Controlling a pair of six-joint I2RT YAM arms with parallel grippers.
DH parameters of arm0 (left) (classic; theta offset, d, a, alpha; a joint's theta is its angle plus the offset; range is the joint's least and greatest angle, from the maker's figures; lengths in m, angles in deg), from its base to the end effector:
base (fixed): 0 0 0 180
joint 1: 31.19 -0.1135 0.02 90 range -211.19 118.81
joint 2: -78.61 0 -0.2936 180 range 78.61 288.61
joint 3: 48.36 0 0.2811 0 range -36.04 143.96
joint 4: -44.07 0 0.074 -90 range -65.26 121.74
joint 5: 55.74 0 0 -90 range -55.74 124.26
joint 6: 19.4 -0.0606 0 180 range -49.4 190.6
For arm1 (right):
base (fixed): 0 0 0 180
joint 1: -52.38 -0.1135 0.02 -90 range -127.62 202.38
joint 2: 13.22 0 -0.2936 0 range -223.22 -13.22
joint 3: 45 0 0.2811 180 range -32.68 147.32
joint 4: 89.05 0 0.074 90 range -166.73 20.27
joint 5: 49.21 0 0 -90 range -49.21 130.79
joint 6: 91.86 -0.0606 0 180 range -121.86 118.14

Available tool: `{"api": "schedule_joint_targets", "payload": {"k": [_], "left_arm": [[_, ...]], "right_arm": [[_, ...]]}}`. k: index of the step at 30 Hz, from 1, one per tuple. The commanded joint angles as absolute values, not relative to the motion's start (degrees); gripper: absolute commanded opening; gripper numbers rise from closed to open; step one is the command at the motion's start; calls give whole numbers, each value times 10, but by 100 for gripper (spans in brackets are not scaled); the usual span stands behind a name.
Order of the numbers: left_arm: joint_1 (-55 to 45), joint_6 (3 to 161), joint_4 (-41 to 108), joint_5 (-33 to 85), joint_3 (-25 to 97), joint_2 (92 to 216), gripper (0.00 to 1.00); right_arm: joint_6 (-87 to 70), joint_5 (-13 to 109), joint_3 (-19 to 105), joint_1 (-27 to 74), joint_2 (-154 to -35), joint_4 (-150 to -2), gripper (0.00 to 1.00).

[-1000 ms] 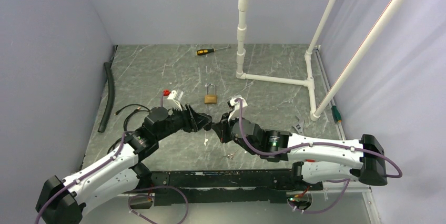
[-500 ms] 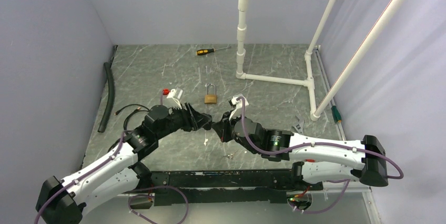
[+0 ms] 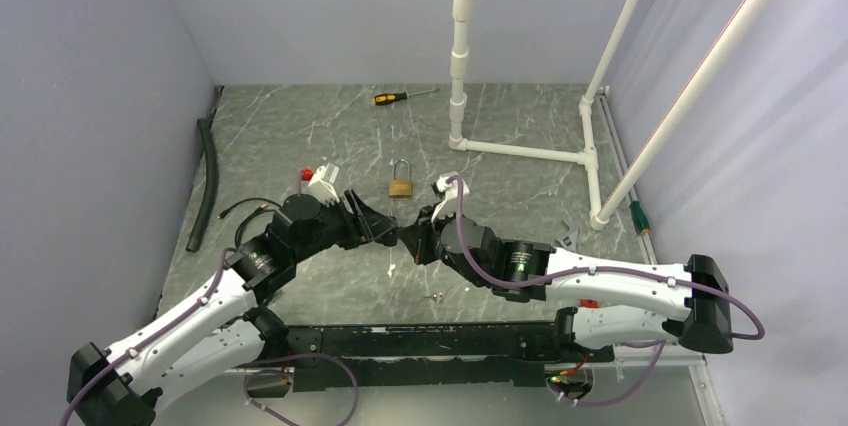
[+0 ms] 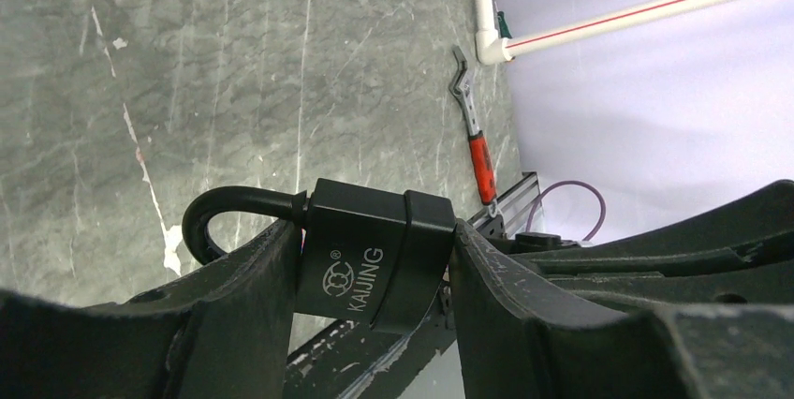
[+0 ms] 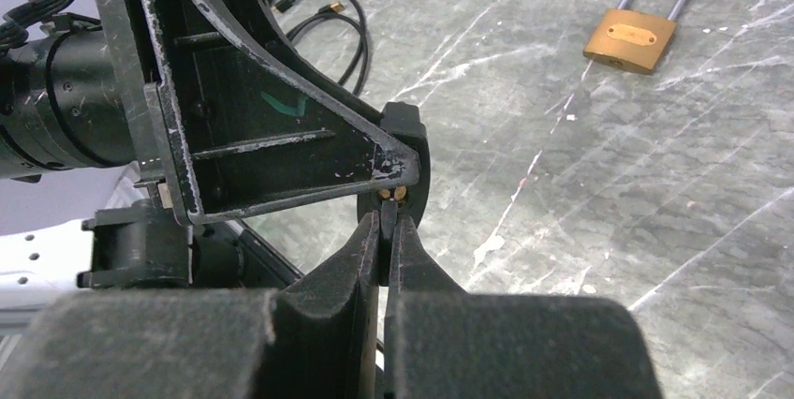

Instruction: Unlock with the key

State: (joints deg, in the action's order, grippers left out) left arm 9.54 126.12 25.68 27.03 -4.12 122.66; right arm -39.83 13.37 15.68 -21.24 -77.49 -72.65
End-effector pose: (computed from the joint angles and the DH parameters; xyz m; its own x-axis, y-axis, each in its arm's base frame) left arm 0.1598 -0.1477 0.2767 -0.7423 -0.4400 -0.5054 0.2226 0.5494 -0.8053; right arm 0.1095 0.2734 0.3167 -0.5249 0.1509 -0.8377 -0.5158 0.7264 0.4541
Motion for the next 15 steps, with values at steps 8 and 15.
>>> {"api": "schedule_joint_targets", "payload": {"k": [8,15], "left_arm": [[111,1375,253,234,56,1215,0],[111,1372,216,243,86,1226,0]], "right_arm": [[-404,169,231,-215,-814,-752,0],[-411,171,238,-215,-829,-752,0]]}}
